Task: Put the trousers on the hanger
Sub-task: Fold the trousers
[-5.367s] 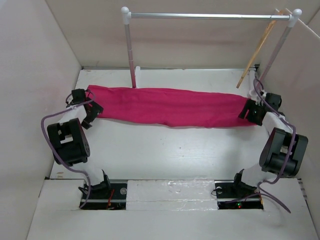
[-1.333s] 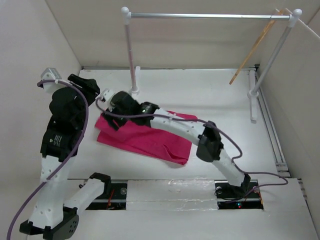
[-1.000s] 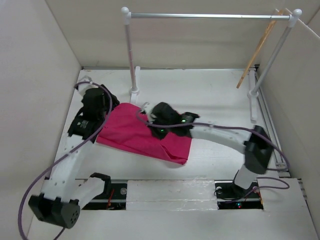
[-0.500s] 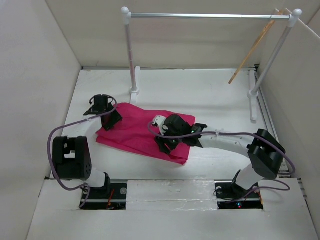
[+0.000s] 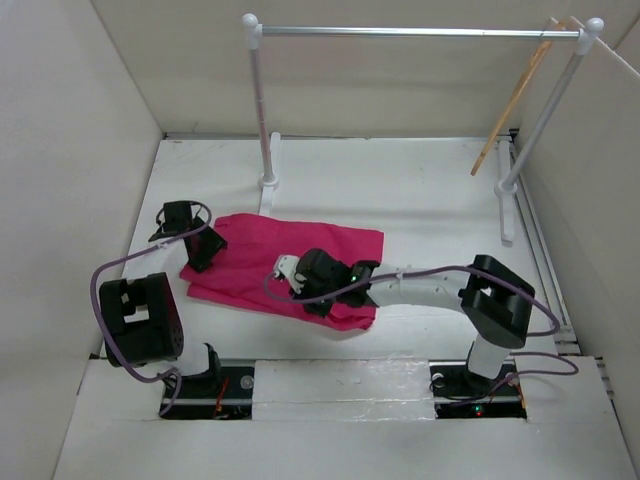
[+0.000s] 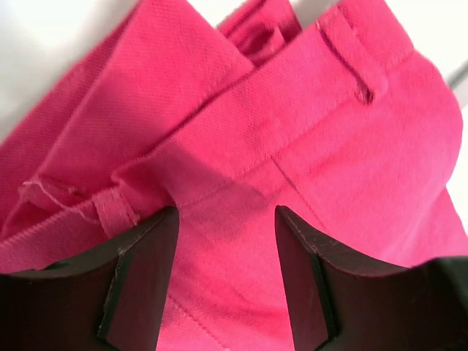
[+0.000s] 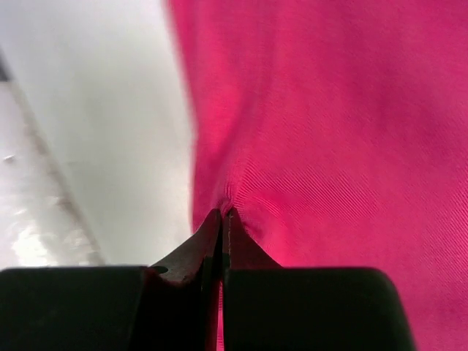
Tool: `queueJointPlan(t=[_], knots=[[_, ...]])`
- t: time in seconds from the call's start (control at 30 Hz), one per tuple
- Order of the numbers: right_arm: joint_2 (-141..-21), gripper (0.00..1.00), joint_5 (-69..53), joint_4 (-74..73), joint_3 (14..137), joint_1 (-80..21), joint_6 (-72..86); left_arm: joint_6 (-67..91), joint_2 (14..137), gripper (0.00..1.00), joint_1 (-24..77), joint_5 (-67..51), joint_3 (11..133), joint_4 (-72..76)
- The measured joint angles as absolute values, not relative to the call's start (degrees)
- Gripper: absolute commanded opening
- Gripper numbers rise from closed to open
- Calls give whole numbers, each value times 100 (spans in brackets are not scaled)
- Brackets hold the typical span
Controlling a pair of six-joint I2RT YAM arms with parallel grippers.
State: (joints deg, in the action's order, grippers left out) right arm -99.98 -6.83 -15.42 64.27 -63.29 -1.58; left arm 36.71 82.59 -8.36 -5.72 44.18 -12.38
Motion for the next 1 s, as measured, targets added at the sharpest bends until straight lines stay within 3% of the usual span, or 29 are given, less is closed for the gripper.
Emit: queueJointPlan(t=[0.07, 0.13, 0.23, 0.27, 0.4, 0.5, 0.53, 0.63, 0.67, 0.73, 0.77, 1.0], knots=[[-9996, 8, -405, -1651, 6486, -6748, -196, 3671, 8259, 52, -921, -554, 4418, -1308], [-10027, 31, -86, -1721, 6488, -7124, -167, 3671, 8252, 52, -950, -534, 4418, -1369], [-10228, 44, 296, -1828, 6466, -7535, -25, 3691, 8195, 52, -943, -526, 4442, -1500], [-10309, 54, 375, -1874, 6458, -7588, 21, 3699, 8130, 53, -945, -508, 4480, -1597], [-10213, 69, 567, -2025, 6377, -7620, 189, 3719, 7719, 53, -875, -294, 4987, -2001], [-9684, 74, 687, -2349, 6274, -7618, 252, 3671, 7332, 50, -515, -82, 5422, -1946], [-9408, 74, 711, -2421, 6206, -7601, 263, 3632, 7192, 43, -314, -1, 5500, -1905], [-8403, 65, 644, -2471, 5905, -7349, 316, 3492, 6901, 20, 303, 21, 5568, -1791], [-8086, 34, 589, -2390, 5743, -7177, 340, 3454, 6877, 6, 469, -67, 5568, -1776], [-7577, 7, 449, -2204, 5339, -6659, 366, 3413, 6971, 0, 626, -357, 5502, -1669], [-7424, 0, 399, -2097, 5120, -6403, 390, 3393, 7043, 0, 635, -484, 5417, -1573], [-8031, 0, -183, -1557, 4143, -4495, 213, 3483, 8093, 0, 110, -1063, 4364, -1267]])
